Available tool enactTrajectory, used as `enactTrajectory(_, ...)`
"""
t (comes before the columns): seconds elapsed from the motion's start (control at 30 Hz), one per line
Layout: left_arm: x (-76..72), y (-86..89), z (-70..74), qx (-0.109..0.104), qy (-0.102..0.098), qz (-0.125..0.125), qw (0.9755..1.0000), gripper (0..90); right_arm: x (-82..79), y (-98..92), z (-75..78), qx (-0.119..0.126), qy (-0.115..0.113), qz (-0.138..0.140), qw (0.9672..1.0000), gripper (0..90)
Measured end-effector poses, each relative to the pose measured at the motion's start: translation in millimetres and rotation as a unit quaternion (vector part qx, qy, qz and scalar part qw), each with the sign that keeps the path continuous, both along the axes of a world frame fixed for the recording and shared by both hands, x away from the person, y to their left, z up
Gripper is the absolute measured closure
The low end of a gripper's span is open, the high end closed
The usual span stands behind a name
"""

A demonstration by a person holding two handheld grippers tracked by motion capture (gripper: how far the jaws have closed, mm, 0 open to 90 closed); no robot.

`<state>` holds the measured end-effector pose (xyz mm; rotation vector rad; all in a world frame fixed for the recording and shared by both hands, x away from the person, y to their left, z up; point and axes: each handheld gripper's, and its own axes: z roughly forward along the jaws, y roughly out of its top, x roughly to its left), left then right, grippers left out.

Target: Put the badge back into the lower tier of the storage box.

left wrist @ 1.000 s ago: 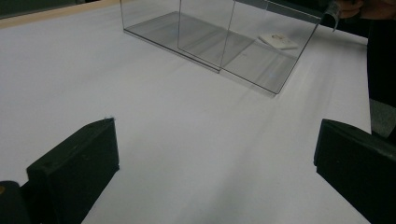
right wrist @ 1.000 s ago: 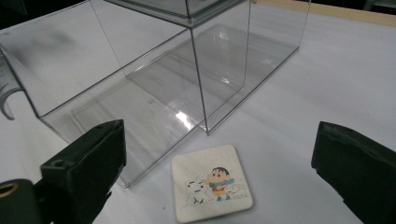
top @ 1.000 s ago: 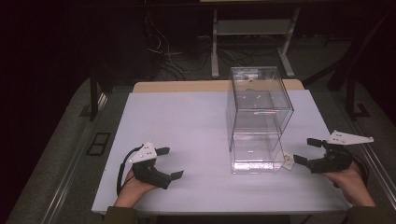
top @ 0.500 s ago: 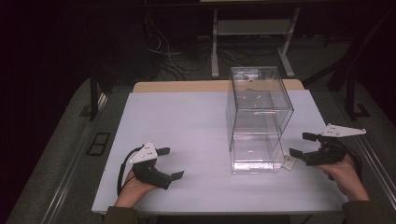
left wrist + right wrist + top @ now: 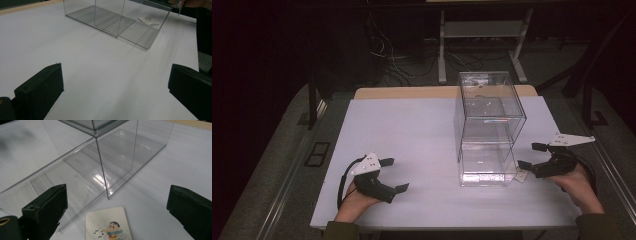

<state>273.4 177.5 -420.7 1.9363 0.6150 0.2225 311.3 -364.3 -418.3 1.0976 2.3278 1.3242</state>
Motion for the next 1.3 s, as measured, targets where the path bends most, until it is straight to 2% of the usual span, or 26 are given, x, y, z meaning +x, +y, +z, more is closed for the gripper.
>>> enactTrajectory(0.57,-0.2,0.1,0.1,0.001,0.000,-0.001,1.0000,0.0,0.7,8.0,-8.2,-0.054,0.019,0.014,0.9982,3.2)
enactTrajectory(0.83,-0.2,0.4,0.3,0.001,0.000,-0.001,1.0000,0.0,0.5,9.9,-10.8,-0.065,0.027,0.022,0.9973,9.2)
enactTrajectory(0.87,-0.2,0.4,0.3,0.001,0.000,-0.001,1.0000,0.0,0.3,10.0,-10.9,-0.065,0.028,0.024,0.9972,14.5)
enactTrajectory(0.97,-0.3,0.4,0.4,0.000,-0.001,0.000,1.0000,0.0,-0.3,10.7,-11.3,-0.066,0.025,0.027,0.9972,15.2)
enactTrajectory(1.3,-0.3,0.3,0.3,0.001,-0.001,-0.001,1.0000,0.0,0.3,12.9,-14.6,-0.077,0.035,0.034,0.9959,17.9)
